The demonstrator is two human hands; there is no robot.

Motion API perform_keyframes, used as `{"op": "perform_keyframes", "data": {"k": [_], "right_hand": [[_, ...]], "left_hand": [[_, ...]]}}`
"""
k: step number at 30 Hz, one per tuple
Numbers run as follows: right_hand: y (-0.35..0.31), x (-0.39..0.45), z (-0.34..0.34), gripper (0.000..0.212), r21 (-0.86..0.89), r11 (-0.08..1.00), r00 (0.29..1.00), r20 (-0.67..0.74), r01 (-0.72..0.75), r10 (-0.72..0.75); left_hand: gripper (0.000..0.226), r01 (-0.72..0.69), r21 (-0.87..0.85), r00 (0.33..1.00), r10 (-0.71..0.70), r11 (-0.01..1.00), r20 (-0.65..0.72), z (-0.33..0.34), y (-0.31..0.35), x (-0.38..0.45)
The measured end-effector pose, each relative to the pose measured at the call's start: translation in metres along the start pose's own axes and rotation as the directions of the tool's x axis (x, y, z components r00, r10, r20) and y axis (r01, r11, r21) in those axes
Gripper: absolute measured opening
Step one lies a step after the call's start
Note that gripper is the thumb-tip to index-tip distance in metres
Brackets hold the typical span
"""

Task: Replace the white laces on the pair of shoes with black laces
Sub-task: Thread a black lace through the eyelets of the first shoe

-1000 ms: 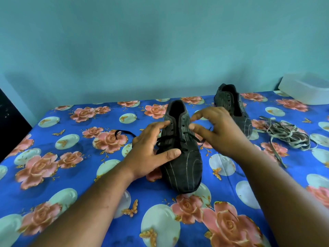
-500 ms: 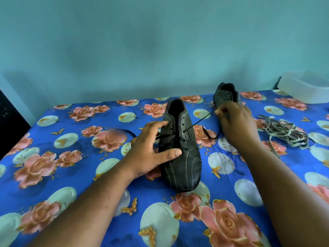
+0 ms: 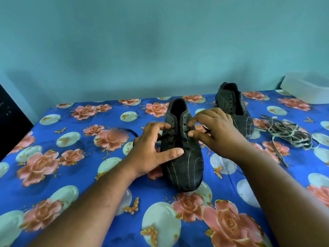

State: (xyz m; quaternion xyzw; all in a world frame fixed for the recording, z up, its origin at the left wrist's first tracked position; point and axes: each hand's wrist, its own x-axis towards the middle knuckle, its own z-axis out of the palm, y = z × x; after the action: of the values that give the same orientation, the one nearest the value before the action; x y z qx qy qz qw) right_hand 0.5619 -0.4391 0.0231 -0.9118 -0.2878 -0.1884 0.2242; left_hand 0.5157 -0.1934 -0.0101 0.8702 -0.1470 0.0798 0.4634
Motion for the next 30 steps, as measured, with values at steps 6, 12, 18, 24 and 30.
{"op": "perform_keyframes", "data": {"k": [6,12,18,24,30], "right_hand": [[0.001,0.0,0.0,0.007,-0.001,1.0,0.999,-0.036,-0.006,0.006],[0.006,0.0,-0.002,0.012,-0.04,0.997,0.995,-0.073,-0.07,0.067],[0.008,0.0,-0.002,0.015,0.164,0.976,0.988,-0.019,-0.146,0.151],[0.003,0.001,-0.007,0.013,0.486,0.836,0.966,0.09,-0.256,0.243],[0.003,0.001,-0.01,0.013,0.478,0.818,0.946,0.114,-0.32,0.303]], "left_hand": [[0.064,0.073,-0.136,0.995,-0.063,0.988,0.077,-0.001,0.001,-0.001],[0.024,0.057,-0.16,0.998,-0.061,0.985,-0.02,-0.005,0.003,0.004],[0.017,0.063,-0.058,0.989,-0.07,0.996,-0.128,-0.006,-0.004,0.01],[0.016,0.031,0.056,0.986,-0.021,0.998,-0.166,-0.009,-0.003,0.012],[0.02,0.069,-0.029,0.99,-0.072,0.997,-0.121,-0.01,-0.005,0.009]]}}
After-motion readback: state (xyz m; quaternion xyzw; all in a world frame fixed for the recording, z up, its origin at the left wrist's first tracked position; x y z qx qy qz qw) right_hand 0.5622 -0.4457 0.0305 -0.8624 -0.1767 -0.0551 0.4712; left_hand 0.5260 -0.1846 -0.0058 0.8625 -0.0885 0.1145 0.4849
